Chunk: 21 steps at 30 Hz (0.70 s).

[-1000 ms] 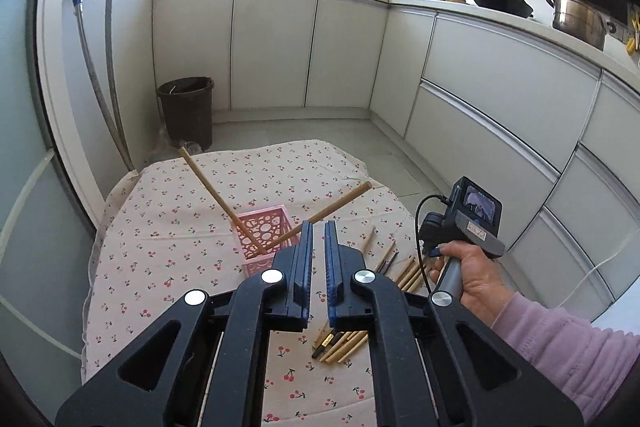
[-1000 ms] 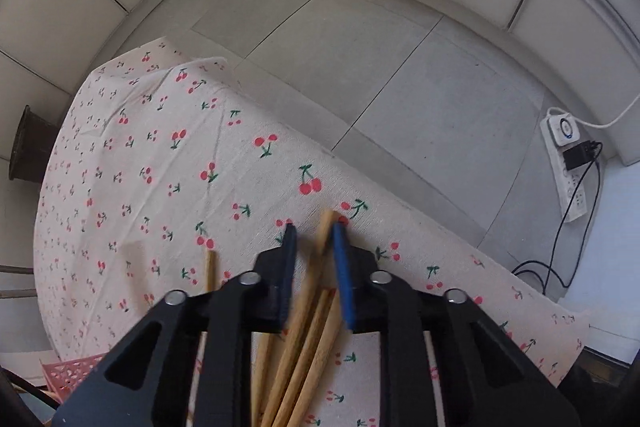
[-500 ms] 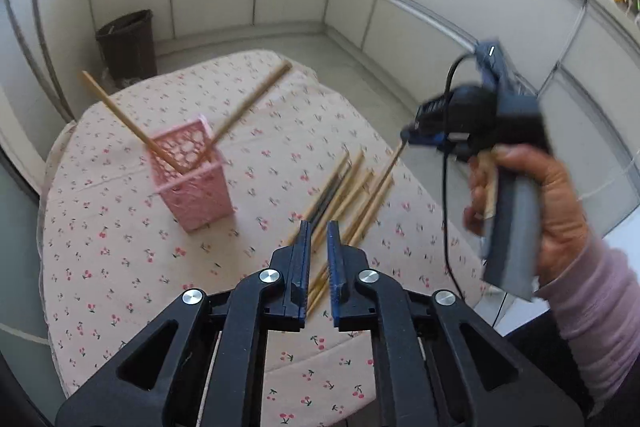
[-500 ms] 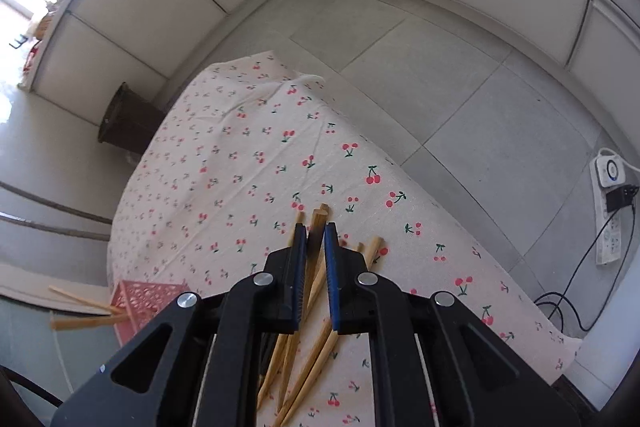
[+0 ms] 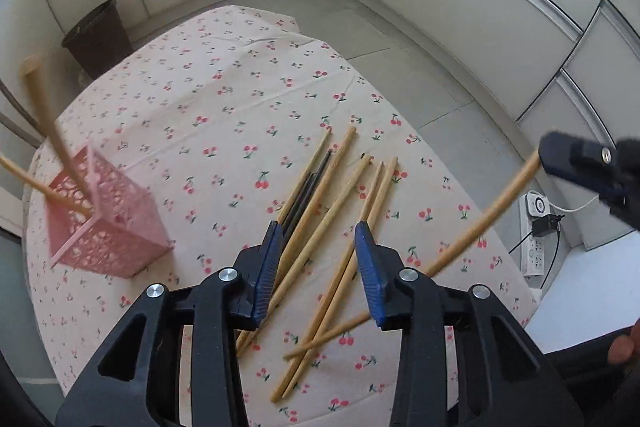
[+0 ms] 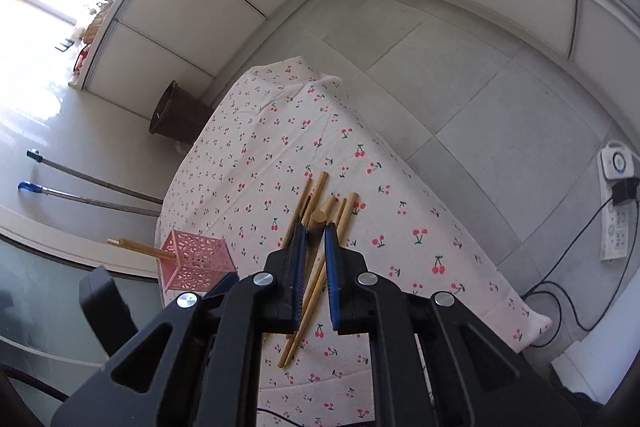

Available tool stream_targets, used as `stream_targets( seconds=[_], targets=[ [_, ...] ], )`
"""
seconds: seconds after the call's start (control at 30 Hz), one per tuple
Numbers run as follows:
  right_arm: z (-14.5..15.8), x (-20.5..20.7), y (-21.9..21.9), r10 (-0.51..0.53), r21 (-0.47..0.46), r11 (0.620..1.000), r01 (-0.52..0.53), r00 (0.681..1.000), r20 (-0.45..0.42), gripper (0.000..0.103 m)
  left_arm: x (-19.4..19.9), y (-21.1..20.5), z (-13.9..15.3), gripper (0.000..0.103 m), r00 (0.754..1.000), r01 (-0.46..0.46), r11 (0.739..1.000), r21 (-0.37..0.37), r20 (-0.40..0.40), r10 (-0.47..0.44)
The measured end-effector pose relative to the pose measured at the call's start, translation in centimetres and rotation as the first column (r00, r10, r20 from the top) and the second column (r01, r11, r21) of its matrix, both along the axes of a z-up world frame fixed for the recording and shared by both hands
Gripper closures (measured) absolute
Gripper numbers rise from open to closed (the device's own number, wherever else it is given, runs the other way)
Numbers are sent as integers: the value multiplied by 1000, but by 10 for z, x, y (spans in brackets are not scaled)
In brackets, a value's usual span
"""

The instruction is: Organize utensils

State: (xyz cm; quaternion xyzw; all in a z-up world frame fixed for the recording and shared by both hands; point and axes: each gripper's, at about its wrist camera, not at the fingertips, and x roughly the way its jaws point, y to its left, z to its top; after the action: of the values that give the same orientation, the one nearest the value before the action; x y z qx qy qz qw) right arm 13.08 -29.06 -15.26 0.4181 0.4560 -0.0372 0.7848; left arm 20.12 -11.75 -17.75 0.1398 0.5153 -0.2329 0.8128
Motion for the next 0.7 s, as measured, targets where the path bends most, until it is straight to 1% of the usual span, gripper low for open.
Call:
stream_targets(
  seconds=[0.03,0.1,0.2,0.23,0.3,0.37,0.43,0.5,0.57,0.6,0.67,0.7],
  targets=[
    [-4,1,-1,-6,19,1000,6,1000,-7,93,12,-11,-5,67,999,27,1000,-6,-34,-27],
    [-8,1,-4,-20,47,999,21,1000,-14,93,29,-30,-16,67,995,67,998,14,-77,-66],
    [-13,0,-6,-31,76,997,33,999,-21,93,51,-58,-32,67,989,127,990,65,-85,-121],
    [-15,1,-8,-35,87,996,37,999,-26,93,55,-63,-37,67,986,143,987,69,-96,-136],
    [-18,0,-12,-41,107,993,45,999,-34,93,66,-73,-44,67,983,149,985,87,-118,-138],
    [-19,-1,-15,-43,130,990,48,998,-38,93,73,-80,-46,67,980,161,983,83,-135,-149],
    [-20,-1,-15,-45,130,990,50,998,-40,93,79,-85,-50,67,980,163,981,107,-130,-149],
    [-22,-1,-15,-49,130,990,55,998,-47,93,86,-88,-57,67,979,161,979,129,-148,-141],
    [-29,-1,-17,-67,143,987,77,995,-74,93,90,-90,-66,67,976,171,973,152,-164,-146],
    [-33,-2,-18,-74,153,984,88,993,-91,90,91,-91,-71,67,973,177,970,164,-174,-148],
    [-44,-2,-21,-91,179,977,113,988,-126,90,93,-88,-74,67,971,180,974,136,-180,-154],
    [-47,-1,-21,-96,182,976,121,986,-138,90,95,-85,-73,70,970,173,978,115,-189,-149]
  ],
)
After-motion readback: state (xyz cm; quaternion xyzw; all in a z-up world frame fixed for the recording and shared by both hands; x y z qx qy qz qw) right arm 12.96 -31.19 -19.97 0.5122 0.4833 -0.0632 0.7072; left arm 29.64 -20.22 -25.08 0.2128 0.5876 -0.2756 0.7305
